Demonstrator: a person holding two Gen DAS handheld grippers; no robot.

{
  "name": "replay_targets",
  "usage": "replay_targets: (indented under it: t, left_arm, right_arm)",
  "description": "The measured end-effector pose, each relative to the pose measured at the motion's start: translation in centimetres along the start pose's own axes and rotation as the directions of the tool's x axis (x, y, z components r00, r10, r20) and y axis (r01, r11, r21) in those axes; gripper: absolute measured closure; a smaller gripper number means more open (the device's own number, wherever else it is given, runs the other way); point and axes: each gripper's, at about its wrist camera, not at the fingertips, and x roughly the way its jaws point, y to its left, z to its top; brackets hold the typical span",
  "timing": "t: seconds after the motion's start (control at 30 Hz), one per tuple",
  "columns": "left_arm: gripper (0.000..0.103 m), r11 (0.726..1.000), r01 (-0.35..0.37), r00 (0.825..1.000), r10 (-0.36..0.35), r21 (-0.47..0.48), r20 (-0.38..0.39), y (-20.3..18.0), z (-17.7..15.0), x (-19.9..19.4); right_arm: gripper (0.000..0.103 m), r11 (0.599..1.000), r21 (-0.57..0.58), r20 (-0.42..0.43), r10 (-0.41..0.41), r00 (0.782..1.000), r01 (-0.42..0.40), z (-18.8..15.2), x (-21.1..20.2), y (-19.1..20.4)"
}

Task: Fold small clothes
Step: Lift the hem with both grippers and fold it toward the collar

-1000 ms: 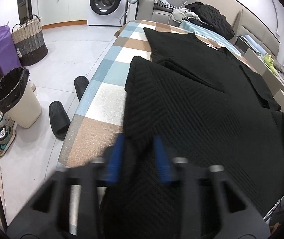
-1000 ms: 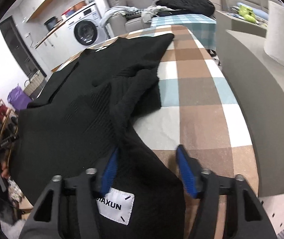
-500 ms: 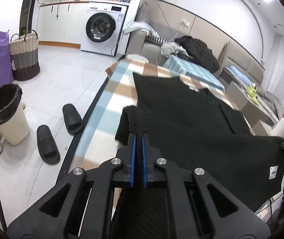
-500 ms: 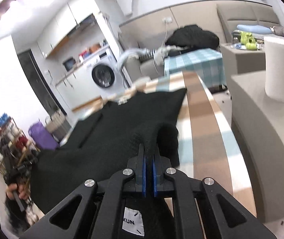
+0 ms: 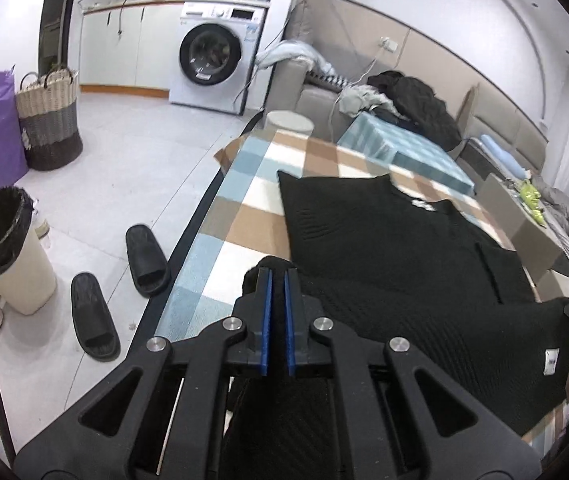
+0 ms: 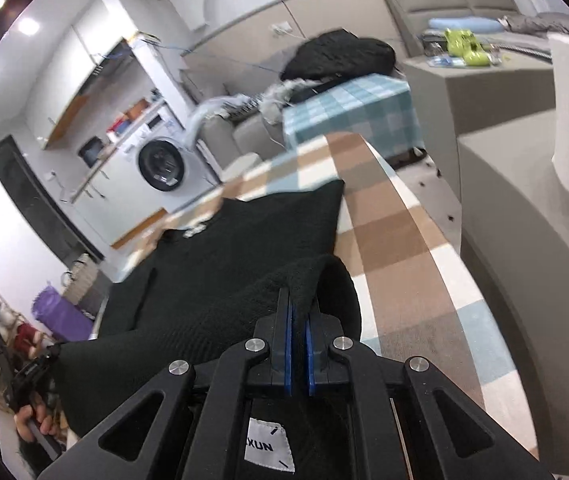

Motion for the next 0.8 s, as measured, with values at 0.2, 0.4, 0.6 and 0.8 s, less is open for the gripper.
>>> replay_targets:
  t: [0.2, 0.4, 0.6, 0.8]
  left_arm:
    - [0.076, 0.999, -0.026, 0.996, 0.024, -0.028, -0.08, 0.7, -0.8, 2.8]
    - [0.063, 0.997, -0.047, 0.989, 0.039, -0.058, -0.143, 1.6, -1.9, 5.3]
    - [0.048, 0.997, 0.014, 0.983, -0.027, -0.077, -0.179, 1.6, -2.2, 6.4]
    - [0.053, 0.999, 0.047, 0.981, -0.05, -0.02, -0.187, -0.1, -2.6, 7.7]
  right_arm:
    - [0.068, 0.999, 0.025, -0.087, -0.032, 0.996, 0.035, -0.9, 1.4, -2.0]
    - [0.064, 0.997, 0.02, -0.152, -0.073, 0.986, 0.077, -1.9, 2.6, -3.5]
    - [0.045, 1.0, 0.022, -0.175, -0.004, 0.985, 0.008, -1.8, 3.2, -3.1]
    - [0.045, 0.998, -0.055, -0.214, 0.0, 0.977, -0.012, -2.3, 5.2, -1.2]
